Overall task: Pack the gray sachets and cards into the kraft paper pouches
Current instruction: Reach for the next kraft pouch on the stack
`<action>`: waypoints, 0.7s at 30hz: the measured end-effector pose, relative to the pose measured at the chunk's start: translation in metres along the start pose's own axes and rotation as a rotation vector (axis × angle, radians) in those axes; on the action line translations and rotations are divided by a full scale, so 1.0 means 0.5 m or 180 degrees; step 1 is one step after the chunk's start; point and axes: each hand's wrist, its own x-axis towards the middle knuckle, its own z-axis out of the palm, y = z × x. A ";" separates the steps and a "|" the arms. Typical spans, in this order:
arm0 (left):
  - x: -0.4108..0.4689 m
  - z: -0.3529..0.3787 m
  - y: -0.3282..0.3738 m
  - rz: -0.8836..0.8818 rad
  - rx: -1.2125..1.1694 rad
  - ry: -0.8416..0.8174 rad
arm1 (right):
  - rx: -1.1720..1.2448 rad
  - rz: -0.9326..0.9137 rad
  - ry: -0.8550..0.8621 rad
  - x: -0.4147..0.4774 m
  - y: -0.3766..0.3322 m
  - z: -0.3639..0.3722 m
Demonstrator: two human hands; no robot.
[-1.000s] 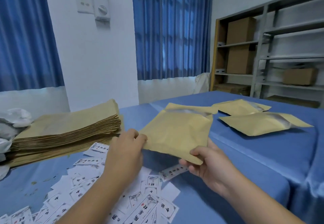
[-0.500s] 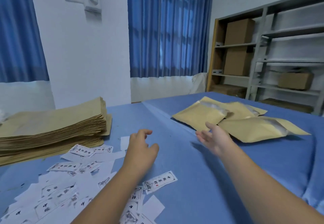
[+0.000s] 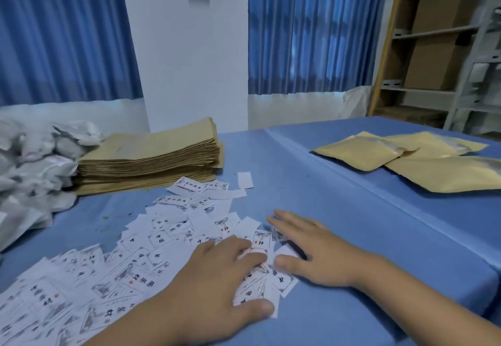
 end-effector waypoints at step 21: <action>0.023 -0.032 -0.182 -0.0731 0.0526 0.0001 | -0.0015 0.0087 -0.0113 0.194 -0.108 0.050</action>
